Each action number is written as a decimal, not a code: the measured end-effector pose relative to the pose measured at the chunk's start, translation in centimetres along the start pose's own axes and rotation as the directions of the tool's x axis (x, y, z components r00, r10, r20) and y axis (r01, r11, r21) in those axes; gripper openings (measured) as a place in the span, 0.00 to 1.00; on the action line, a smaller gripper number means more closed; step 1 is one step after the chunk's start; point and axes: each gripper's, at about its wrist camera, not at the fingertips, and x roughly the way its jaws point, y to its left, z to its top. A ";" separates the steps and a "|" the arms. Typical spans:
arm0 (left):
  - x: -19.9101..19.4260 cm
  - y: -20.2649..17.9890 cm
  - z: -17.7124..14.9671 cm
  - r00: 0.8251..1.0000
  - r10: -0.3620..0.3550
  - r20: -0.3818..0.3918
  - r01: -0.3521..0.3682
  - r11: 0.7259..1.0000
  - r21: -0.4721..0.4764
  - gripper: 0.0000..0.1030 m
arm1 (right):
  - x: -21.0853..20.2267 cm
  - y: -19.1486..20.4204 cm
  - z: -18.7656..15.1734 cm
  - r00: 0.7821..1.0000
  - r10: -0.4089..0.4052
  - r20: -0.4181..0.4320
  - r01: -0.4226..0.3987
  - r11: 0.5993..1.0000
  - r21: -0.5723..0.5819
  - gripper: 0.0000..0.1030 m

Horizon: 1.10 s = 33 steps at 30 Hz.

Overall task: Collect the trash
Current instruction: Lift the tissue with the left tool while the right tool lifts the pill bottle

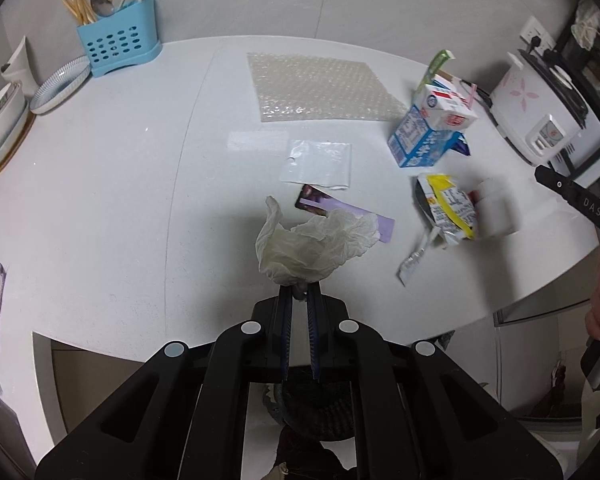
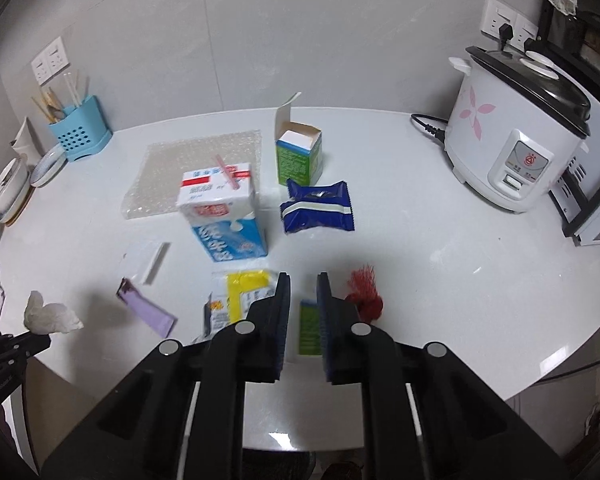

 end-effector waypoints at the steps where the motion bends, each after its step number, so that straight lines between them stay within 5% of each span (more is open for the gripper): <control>1: -0.1 -0.1 -0.3 1.000 -0.005 0.001 0.005 1.000 0.006 0.06 | -0.2 0.2 -0.4 1.000 -0.005 0.006 0.005 1.000 -0.012 0.13; 11: 0.9 -0.7 -2.2 1.000 -0.010 -0.017 0.011 1.000 0.028 0.06 | 1.1 -1.0 -3.2 0.999 0.005 -0.043 -0.004 1.000 0.020 0.15; 14: 0.9 -0.5 -2.1 1.000 -0.003 -0.008 0.003 1.000 0.022 0.06 | 1.8 -1.4 -3.9 0.997 0.005 -0.073 -0.004 1.000 0.014 0.38; 22: 0.8 -0.1 -2.2 1.000 0.003 -0.006 -0.003 1.000 -0.001 0.06 | 3.5 0.9 -4.3 0.993 0.034 -0.116 -0.046 0.994 -0.103 0.66; 33: 0.4 0.2 -2.0 1.000 0.007 -0.001 -0.007 1.000 -0.023 0.06 | 6.0 3.7 -4.4 0.984 -0.003 -0.179 -0.011 0.997 -0.078 0.82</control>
